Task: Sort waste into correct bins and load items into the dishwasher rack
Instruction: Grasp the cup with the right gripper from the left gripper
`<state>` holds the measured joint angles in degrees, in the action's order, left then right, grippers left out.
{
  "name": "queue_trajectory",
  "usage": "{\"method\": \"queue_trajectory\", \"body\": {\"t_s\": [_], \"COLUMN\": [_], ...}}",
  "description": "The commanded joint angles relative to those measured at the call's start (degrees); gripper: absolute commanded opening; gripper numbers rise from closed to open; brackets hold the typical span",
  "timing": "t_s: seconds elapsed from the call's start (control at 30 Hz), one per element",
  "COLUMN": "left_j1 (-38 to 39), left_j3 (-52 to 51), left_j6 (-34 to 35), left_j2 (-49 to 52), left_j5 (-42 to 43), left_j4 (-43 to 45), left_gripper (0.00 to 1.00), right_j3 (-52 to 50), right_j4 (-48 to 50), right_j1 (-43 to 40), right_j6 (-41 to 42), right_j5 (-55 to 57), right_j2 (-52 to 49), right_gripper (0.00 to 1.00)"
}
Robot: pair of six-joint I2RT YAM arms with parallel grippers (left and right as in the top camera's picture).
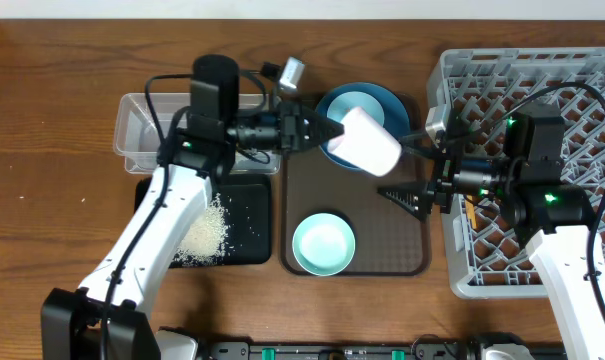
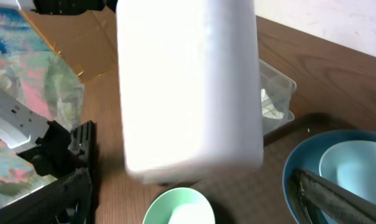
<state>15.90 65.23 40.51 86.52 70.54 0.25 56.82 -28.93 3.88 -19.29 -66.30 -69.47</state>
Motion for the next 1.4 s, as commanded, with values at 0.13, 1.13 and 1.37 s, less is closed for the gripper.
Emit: {"method": "queue_trajectory", "body": {"t_s": [0.13, 1.13, 1.37], "left_j1": [1.0, 3.5, 3.6], "left_j3": [1.4, 1.4, 1.3], "left_j6": [0.3, 0.3, -0.2], "left_j2": [0.0, 0.0, 0.0], "left_j5": [0.4, 0.4, 0.4], "left_j4": [0.7, 0.6, -3.1], "left_gripper": [0.06, 0.06, 0.06], "right_j3": [0.5, 0.5, 0.5], "right_j4": [0.8, 3.0, 7.3], "right_j1": [1.1, 1.0, 0.0], "right_j6": [-1.1, -1.1, 2.4], "right_j5": [-4.0, -4.2, -4.0], "right_j2": [0.2, 0.2, 0.2], "right_gripper": [0.77, 0.44, 0.42]}}
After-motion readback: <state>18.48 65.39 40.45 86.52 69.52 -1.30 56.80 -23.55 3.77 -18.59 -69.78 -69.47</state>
